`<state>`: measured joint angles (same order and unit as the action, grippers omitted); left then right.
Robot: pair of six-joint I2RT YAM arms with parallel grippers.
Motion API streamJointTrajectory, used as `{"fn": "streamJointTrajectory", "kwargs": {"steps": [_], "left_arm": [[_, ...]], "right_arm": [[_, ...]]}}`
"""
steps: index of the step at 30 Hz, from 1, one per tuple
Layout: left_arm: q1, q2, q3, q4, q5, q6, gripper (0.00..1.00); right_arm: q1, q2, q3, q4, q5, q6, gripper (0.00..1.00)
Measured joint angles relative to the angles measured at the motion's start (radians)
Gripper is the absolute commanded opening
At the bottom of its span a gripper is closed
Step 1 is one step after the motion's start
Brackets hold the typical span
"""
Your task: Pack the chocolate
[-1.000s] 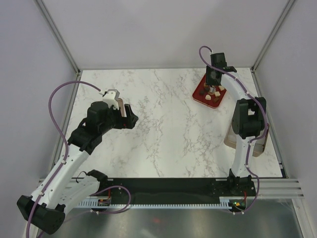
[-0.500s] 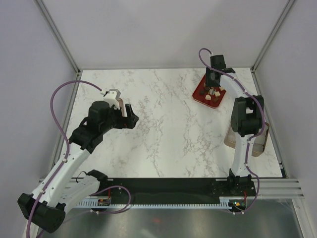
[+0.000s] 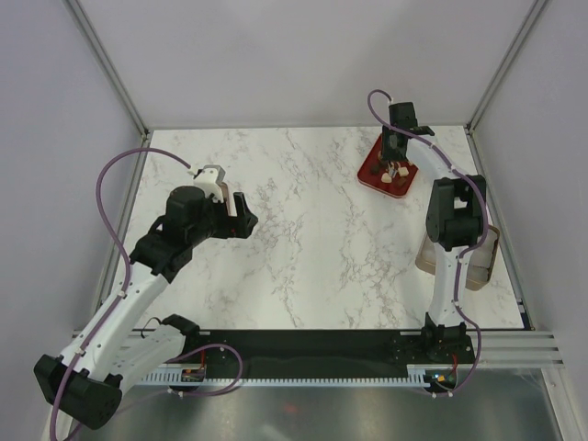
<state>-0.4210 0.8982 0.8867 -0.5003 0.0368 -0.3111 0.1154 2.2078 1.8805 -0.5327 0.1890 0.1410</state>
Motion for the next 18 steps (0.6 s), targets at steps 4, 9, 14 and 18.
{"fn": "streamJointTrajectory", "kwargs": {"steps": [4, 9, 14, 18], "left_arm": [[0.0, 0.003, 0.0, 0.0, 0.0, 0.0, 1.0], [0.0, 0.003, 0.0, 0.0, 0.0, 0.0, 1.0], [0.0, 0.002, 0.0, 0.0, 0.003, 0.0, 1.0], [0.0, 0.002, 0.0, 0.0, 0.018, 0.0, 1.0]], "right_arm": [[-0.001, 0.0, 0.0, 0.002, -0.001, 0.0, 0.35], [-0.002, -0.007, -0.009, 0.002, -0.003, 0.0, 0.31], [-0.002, -0.063, -0.056, -0.014, -0.004, -0.001, 0.29], [-0.002, -0.124, -0.082, -0.031, -0.005, -0.001, 0.28]]}}
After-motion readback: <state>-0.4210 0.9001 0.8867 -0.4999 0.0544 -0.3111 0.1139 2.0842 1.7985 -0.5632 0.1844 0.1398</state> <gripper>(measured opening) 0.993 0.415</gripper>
